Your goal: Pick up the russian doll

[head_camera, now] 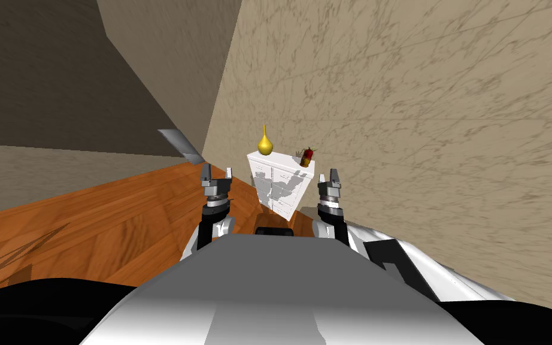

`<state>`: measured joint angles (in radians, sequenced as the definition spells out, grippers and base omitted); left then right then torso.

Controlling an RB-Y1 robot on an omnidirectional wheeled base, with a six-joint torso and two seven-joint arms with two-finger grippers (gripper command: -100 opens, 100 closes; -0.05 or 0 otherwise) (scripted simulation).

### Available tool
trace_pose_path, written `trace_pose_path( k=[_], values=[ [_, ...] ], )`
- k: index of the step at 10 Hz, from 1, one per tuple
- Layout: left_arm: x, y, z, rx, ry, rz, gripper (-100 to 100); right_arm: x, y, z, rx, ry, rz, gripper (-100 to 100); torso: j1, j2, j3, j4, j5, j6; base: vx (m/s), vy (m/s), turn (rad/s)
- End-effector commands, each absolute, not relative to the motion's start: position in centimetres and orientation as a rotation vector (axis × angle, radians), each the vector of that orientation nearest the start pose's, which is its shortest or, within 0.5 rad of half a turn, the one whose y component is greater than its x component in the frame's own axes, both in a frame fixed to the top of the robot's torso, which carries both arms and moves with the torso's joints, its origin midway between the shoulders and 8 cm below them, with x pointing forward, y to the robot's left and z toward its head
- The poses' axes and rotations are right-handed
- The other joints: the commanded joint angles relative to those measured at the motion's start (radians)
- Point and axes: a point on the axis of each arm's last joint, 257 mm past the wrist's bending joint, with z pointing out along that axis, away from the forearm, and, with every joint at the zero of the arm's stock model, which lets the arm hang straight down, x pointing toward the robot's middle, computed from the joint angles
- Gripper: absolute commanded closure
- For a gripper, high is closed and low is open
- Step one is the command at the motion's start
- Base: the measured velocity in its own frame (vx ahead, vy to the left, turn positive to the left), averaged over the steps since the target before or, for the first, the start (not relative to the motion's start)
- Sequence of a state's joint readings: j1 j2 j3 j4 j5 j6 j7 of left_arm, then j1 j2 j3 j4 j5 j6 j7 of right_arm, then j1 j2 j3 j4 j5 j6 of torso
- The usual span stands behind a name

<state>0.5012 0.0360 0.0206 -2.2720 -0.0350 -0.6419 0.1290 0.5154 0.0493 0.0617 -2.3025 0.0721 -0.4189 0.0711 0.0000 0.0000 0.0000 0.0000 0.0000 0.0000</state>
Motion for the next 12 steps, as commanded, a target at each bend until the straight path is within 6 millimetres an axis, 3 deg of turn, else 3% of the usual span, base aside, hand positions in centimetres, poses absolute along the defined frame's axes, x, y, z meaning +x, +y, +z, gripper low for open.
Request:
trace_pose_path(
  k=[1,4,5,7,10,11,12],
  values=[
    [32.0,27.1,4.6,-0.541,0.547,-1.416,0,35.7,-25.5,0.7,0.666,0.724,1.228,-100,0.0,0.0,0.0,0.0,0.0,0.0,0.003,-0.019,0.017],
    [32.0,27.1,4.6,-0.541,0.547,-1.416,0,36.0,-24.6,-2.2,0.631,0.842,1.224,-100,-0.004,-0.001,0.0,0.0,-0.001,0.0,0.008,-0.06,0.034],
    [32.0,27.1,4.6,-0.541,0.547,-1.416,0,36.0,-24.5,-2.3,0.622,0.851,1.223,-100,-0.006,0.0,0.0,0.0,-0.001,0.0,0.004,-0.06,0.019],
    [32.0,27.1,4.6,-0.541,0.547,-1.416,0,36.1,-24.0,-5.2,0.599,0.952,1.214,-100,-0.005,-0.001,0.0,0.0,-0.001,0.0,0.009,-0.072,0.034],
    [32.0,27.1,4.6,-0.541,0.547,-1.416,0,36.0,-23.7,-7.0,0.57,1.026,1.205,-100,-0.005,-0.001,0.0,0.0,-0.001,0.0,0.006,-0.062,0.023],
    [32.0,27.1,4.6,-0.541,0.547,-1.416,0,35.9,-23.7,-8.7,0.56,1.08,1.196,-100,-0.004,0.0,0.0,0.0,-0.001,0.0,0.007,-0.066,0.041],
    [32.0,27.1,4.6,-0.541,0.547,-1.416,0,35.9,-23.7,-8.8,0.548,1.092,1.194,-100,-0.005,0.0,0.0,0.0,-0.001,0.0,0.008,-0.055,0.019]
  ],
)
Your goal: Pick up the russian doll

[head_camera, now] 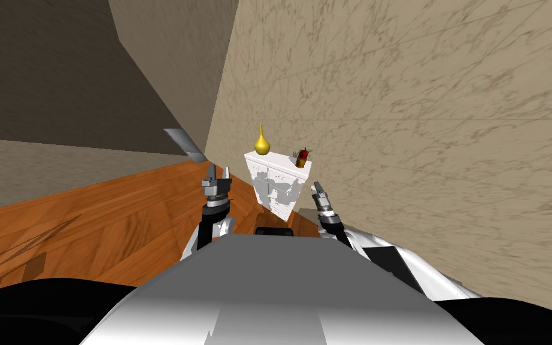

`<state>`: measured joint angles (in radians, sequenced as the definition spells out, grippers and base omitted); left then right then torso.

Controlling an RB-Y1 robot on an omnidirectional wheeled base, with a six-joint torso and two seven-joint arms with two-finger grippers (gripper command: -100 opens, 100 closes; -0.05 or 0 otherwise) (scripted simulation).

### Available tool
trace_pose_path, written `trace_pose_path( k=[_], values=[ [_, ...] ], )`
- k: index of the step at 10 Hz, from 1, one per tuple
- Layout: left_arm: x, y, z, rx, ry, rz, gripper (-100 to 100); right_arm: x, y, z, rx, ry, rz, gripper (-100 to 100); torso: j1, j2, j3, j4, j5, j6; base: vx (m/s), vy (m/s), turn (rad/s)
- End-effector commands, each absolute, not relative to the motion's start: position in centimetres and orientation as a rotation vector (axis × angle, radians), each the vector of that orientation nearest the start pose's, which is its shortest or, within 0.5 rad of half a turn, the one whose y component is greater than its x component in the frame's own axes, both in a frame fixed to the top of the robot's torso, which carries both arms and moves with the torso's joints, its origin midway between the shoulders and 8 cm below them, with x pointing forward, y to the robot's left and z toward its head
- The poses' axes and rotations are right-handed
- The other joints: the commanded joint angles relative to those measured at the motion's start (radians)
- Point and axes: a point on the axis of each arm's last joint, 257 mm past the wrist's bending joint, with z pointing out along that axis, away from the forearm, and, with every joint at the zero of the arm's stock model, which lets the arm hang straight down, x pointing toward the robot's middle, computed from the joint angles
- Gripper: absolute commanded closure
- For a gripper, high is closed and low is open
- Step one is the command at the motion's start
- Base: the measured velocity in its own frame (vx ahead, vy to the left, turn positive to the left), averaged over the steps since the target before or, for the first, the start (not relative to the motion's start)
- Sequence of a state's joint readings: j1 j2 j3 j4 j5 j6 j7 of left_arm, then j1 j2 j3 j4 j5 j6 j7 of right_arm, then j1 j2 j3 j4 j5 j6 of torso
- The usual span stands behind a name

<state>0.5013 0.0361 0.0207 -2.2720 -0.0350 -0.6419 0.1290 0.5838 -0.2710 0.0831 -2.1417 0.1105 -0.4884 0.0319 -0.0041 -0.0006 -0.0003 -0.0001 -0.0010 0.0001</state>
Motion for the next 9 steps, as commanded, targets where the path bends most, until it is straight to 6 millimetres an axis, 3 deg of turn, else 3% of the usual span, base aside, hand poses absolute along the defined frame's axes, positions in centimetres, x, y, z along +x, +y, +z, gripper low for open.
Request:
trace_pose_path(
  k=[1,2,3,4,5,6,9],
  values=[
    [32.0,27.1,4.6,-0.541,0.547,-1.416,0,35.7,-23.8,-10.7,0.537,1.149,1.183,-100,0.0,0.0,0.0,0.0,0.0,0.0,0.008,-0.068,0.032],
    [32.0,27.1,4.6,-0.541,0.547,-1.416,0,35.7,-23.7,-10.7,0.524,1.162,1.181,-100,-0.001,0.0,0.0,0.0,0.0,0.0,0.001,-0.06,0.024],
    [32.0,27.1,4.6,-0.541,0.547,-1.416,0,35.4,-24.0,-12.6,0.513,1.217,1.168,-100,0.0,0.0,0.0,0.0,0.0,0.0,-0.004,-0.07,0.032],
    [32.0,27.1,4.6,-0.541,0.547,-1.416,0,35.4,-24.0,-12.7,0.497,1.234,1.165,-100,-0.001,0.001,0.0,0.0,0.0,0.0,-0.004,-0.059,0.022],
    [32.0,27.1,4.6,-0.541,0.547,-1.416,0,35.0,-24.4,-14.6,0.485,1.29,1.15,-100,0.0,0.001,0.0,0.0,0.0,0.0,-0.002,-0.069,0.036],
    [32.0,27.1,4.6,-0.541,0.547,-1.416,0,35.0,-24.4,-14.7,0.465,1.308,1.146,-100,-0.001,0.001,0.0,0.0,0.0,0.0,-0.002,-0.057,0.025],
    [32.0,27.1,4.6,-0.541,0.547,-1.416,0,34.1,-25.9,-18.3,0.421,1.432,1.106,-100,0.0,0.001,0.001,0.0,0.0,0.0,-0.01,-0.058,0.032]
  ],
)
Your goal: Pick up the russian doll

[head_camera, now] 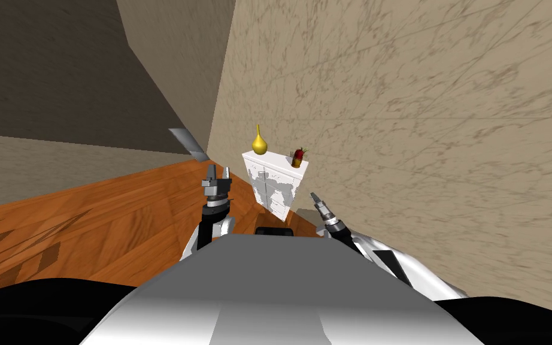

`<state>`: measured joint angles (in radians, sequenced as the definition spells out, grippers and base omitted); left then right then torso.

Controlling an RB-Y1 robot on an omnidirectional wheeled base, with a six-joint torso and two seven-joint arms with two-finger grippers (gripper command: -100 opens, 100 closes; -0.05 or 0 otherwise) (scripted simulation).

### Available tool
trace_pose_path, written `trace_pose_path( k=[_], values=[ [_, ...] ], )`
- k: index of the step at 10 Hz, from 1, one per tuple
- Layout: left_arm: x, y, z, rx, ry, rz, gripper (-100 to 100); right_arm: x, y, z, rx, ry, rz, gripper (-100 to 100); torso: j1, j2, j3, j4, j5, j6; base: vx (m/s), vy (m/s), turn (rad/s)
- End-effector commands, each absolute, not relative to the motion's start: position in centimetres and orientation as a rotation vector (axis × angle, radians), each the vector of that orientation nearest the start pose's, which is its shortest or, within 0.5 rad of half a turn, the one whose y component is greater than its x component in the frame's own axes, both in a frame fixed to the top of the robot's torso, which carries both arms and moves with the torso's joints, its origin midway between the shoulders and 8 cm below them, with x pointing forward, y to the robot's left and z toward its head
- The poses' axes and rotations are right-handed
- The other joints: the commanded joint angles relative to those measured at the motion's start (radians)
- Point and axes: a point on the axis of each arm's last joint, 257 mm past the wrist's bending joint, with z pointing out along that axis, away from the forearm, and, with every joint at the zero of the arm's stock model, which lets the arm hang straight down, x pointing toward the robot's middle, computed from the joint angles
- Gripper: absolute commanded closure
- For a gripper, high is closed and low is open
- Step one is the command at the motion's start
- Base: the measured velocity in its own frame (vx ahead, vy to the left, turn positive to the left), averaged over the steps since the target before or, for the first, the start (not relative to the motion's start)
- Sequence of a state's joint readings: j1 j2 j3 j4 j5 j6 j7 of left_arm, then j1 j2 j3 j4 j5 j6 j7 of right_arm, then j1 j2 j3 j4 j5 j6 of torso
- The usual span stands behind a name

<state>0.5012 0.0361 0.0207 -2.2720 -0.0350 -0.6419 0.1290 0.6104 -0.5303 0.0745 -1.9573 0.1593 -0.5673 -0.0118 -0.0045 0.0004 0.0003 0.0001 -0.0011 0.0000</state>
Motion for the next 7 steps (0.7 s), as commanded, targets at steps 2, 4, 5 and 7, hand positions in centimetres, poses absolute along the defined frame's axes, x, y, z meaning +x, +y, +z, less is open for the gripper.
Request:
trace_pose_path(
  k=[2,4,5,7],
  values=[
    [32.0,27.1,4.6,-0.541,0.547,-1.416,0,33.5,-26.9,-20.0,0.381,1.506,1.078,-100,0.001,0.0,0.0,0.0,0.0,0.0,-0.01,-0.051,0.032],
    [32.0,27.1,4.6,-0.541,0.547,-1.416,0,33.4,-27.1,-20.1,0.347,1.537,1.069,-100,0.001,0.0,0.0,0.0,0.0,0.0,-0.011,-0.033,0.009],
    [32.0,27.1,4.6,-0.541,0.547,-1.416,0,33.0,-28.3,-21.6,0.324,1.59,1.043,-100,0.003,0.0,0.0,0.0,0.0,0.0,-0.014,-0.024,0.04],
    [32.0,27.1,4.6,-0.541,0.547,-1.416,0,32.5,-29.8,-22.9,0.28,1.657,1.01,-100,0.002,0.0,0.0,0.0,0.0,0.0,-0.015,-0.046,0.033]
  ],
)
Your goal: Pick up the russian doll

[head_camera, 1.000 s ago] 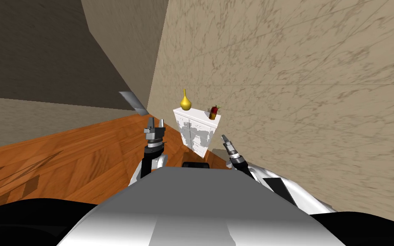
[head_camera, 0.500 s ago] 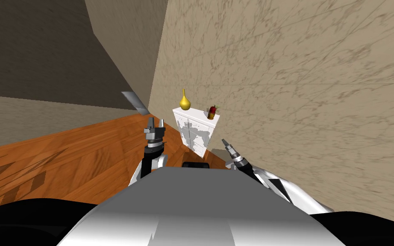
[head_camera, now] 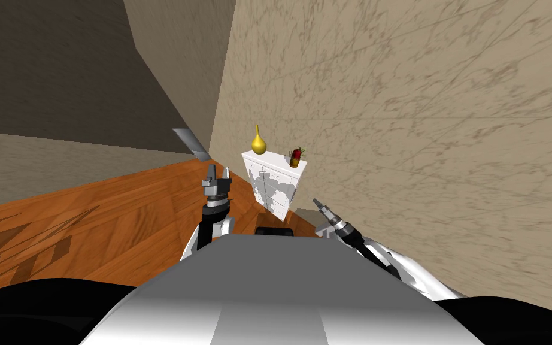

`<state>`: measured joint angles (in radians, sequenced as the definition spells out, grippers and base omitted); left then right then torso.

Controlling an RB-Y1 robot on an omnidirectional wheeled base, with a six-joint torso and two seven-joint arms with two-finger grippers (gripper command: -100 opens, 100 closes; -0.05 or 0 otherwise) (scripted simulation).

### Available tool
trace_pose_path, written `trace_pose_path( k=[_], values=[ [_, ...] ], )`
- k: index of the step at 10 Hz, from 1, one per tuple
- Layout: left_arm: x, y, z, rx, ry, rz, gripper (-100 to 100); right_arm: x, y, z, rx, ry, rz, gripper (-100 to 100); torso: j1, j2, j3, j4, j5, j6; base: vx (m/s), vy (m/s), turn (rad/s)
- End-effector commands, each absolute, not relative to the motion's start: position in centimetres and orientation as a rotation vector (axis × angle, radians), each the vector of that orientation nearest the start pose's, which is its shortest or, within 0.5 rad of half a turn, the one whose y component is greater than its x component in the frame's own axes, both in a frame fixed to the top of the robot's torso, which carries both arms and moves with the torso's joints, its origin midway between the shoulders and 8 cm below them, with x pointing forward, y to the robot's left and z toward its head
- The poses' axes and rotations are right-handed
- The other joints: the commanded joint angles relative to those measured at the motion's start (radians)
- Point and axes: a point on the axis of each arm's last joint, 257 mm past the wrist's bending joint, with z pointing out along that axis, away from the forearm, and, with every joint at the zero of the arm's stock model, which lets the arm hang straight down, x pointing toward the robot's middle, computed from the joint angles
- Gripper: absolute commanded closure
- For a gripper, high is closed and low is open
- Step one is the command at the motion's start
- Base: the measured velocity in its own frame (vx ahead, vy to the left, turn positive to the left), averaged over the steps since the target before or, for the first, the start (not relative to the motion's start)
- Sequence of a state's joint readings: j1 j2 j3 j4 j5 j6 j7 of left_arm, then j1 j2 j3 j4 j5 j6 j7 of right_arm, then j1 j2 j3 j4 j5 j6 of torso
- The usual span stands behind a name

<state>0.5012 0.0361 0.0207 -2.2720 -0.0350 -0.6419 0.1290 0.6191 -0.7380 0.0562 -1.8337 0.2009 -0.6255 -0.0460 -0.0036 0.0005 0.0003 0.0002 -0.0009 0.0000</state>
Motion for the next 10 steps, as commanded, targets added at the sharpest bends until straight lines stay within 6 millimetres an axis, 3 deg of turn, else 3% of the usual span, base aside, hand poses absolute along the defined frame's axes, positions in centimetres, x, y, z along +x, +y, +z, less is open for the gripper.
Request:
trace_pose_path(
  k=[1,2,5,10],
  values=[
    [32.0,27.1,4.6,-0.541,0.547,-1.416,0,32.4,-30.1,-22.9,0.25,1.681,1.0,-100,0.0,0.0,0.0,0.0,0.0,0.0,-0.014,-0.041,0.029],
    [32.0,27.1,4.6,-0.541,0.547,-1.416,0,32.4,-30.1,-22.9,0.244,1.686,0.998,-100,0.001,0.0,0.0,0.0,0.0,0.0,-0.004,-0.015,0.0],
    [32.0,27.1,4.6,-0.541,0.547,-1.416,0,31.7,-33.4,-24.6,0.168,1.791,0.93,-100,0.002,-0.001,0.0,0.0,0.0,0.0,-0.011,-0.022,0.038],
    [32.0,27.1,4.6,-0.541,0.547,-1.416,0,31.6,-35.9,-24.7,0.055,1.889,0.863,-100,0.003,-0.001,0.0,0.0,0.001,0.0,-0.007,-0.011,0.022]
  ],
)
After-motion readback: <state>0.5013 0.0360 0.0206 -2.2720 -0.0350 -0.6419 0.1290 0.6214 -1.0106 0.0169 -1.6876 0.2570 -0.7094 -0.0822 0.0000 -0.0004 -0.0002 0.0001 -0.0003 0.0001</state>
